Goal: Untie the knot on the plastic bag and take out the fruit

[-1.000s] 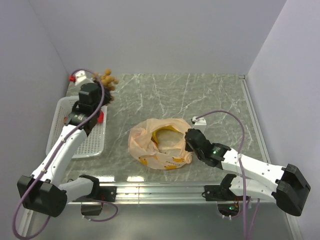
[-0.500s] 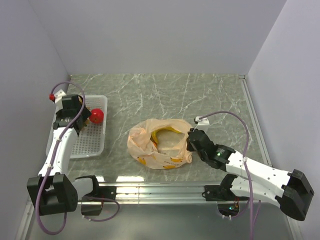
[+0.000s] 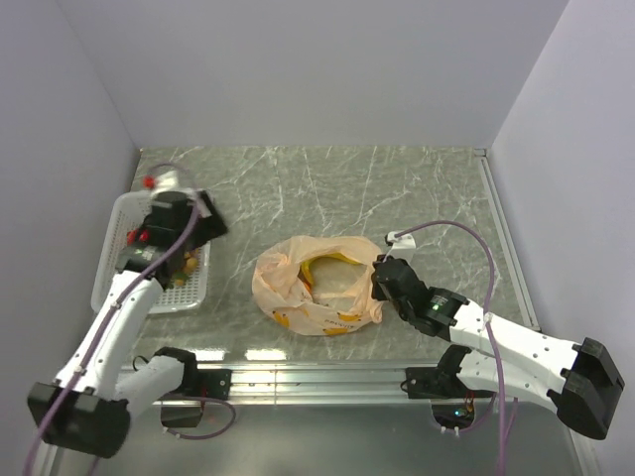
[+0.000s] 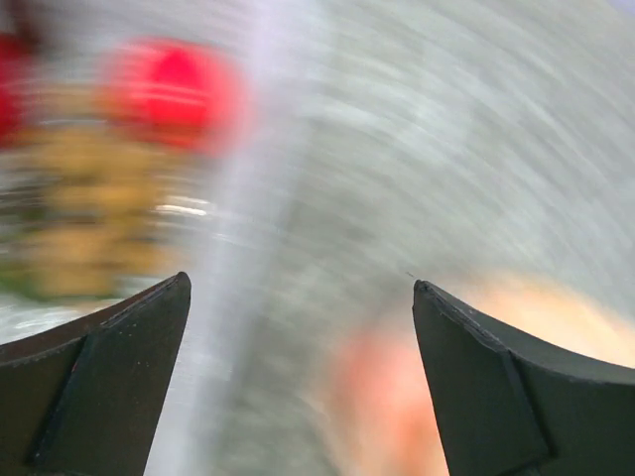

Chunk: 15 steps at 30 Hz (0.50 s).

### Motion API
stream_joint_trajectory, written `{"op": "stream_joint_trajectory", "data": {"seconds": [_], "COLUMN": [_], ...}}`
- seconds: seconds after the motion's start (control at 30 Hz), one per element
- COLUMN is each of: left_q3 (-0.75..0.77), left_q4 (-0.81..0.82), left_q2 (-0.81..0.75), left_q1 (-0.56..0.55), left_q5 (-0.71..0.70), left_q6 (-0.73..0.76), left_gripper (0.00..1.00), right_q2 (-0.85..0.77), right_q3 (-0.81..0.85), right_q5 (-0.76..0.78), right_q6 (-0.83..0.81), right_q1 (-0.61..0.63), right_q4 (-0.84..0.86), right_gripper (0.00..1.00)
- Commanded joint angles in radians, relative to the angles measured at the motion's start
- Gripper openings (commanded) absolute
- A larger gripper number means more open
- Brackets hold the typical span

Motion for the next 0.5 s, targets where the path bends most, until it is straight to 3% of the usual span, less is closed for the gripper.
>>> {"op": "stream_joint_trajectory", "data": {"seconds": [0.0, 0.13, 0.27, 0.47], "left_q3": [0.106, 0.214, 0.311, 0.380], "left_q4": [-0.010, -0.034, -0.027, -0.007], "left_q2": [-0.016, 0.049, 0.217, 0.484], "left_q1": [-0.299, -0.561, -0.839, -0.996], "left_q5": [0.033, -0.028, -0.125, -0.192], "left_q6": [-0.030, -0.040, -0.016, -0.051], "left_gripper": [0.98, 0.93, 0.89, 0.81], "right_q2": [-0.010, -0.006, -0.017, -0.034], "right_q3": [0.003, 0.005, -0.003, -0.008], "right_q5": [0.036, 0.031, 0.030, 0.031], "right_q6": [-0.020, -0.016, -0.013, -0.010], "right_q1": [0.009, 0.011, 0.013, 0.013], "right_q4": [0.039, 0.036, 0.033, 0.030], "right_gripper": [0.12, 0.11, 0.11, 0.11]}}
